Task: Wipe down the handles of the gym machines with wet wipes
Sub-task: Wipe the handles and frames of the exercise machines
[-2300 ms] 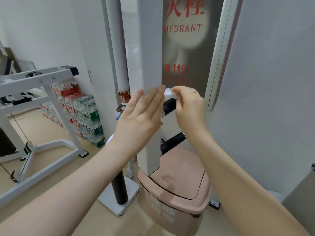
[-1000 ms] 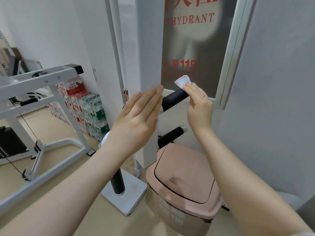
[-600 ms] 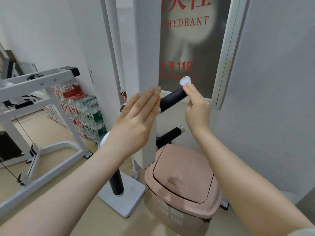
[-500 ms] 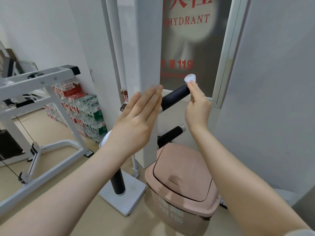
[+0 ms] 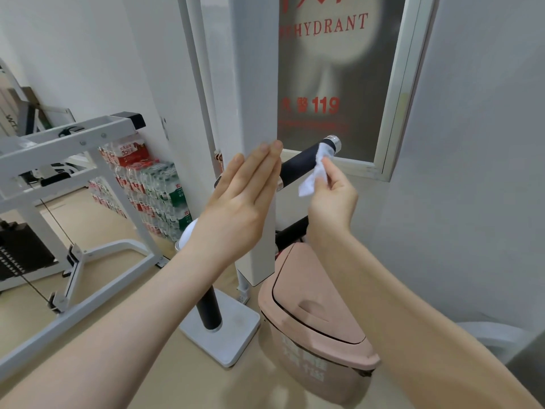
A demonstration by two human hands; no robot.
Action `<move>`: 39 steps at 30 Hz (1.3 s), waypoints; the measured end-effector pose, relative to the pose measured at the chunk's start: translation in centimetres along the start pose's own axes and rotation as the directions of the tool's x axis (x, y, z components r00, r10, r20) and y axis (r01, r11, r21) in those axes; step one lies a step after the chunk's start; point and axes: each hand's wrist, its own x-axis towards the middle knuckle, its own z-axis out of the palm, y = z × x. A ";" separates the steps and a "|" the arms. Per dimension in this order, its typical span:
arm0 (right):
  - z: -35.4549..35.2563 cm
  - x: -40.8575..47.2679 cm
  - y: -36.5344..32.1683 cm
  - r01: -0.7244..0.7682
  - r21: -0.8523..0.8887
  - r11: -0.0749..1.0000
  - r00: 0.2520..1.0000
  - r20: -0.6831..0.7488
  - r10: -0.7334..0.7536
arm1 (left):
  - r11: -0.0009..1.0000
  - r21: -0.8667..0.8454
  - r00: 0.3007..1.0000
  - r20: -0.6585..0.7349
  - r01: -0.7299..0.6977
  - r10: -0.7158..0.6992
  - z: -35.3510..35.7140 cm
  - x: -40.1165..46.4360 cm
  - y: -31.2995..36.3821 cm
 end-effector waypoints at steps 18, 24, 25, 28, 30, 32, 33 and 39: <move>-0.2 2.0 -1.4 -0.596 0.429 0.678 0.795 0.436 0.423 | 0.999 0.035 1.000 0.009 -0.006 0.006 -0.4 0.0 0.7; -0.3 0.4 -0.5 -0.585 0.341 0.736 0.797 0.410 0.443 | 0.999 0.050 1.000 0.013 0.000 -0.001 -0.4 0.1 0.4; -0.4 0.9 -0.6 -0.575 0.422 0.701 0.816 0.354 0.456 | 0.999 0.049 1.000 0.010 -0.003 0.002 -0.5 0.2 0.4; -1.2 0.8 -1.2 -0.519 0.517 0.681 0.853 0.260 0.452 | 0.999 0.044 1.000 -0.002 -0.007 0.007 -0.3 -0.1 0.4; -1.7 0.3 -0.9 -0.474 0.453 0.755 0.880 0.220 0.420 | 0.999 0.040 1.000 -0.016 -0.006 0.006 -0.1 -0.1 0.5; -1.9 0.0 -0.8 -0.364 0.364 0.858 0.932 0.134 0.338 | 0.999 0.052 1.000 -0.027 0.004 -0.002 -0.2 0.1 0.6; -2.0 0.2 -0.7 -0.256 0.291 0.922 0.967 0.084 0.242 | 0.999 0.051 0.999 -0.033 0.006 -0.004 -0.3 0.2 0.7; -1.6 0.7 0.3 0.764 -0.398 0.509 0.638 0.347 -0.687 | 0.999 0.044 0.999 -0.044 0.005 -0.003 -0.4 0.1 0.7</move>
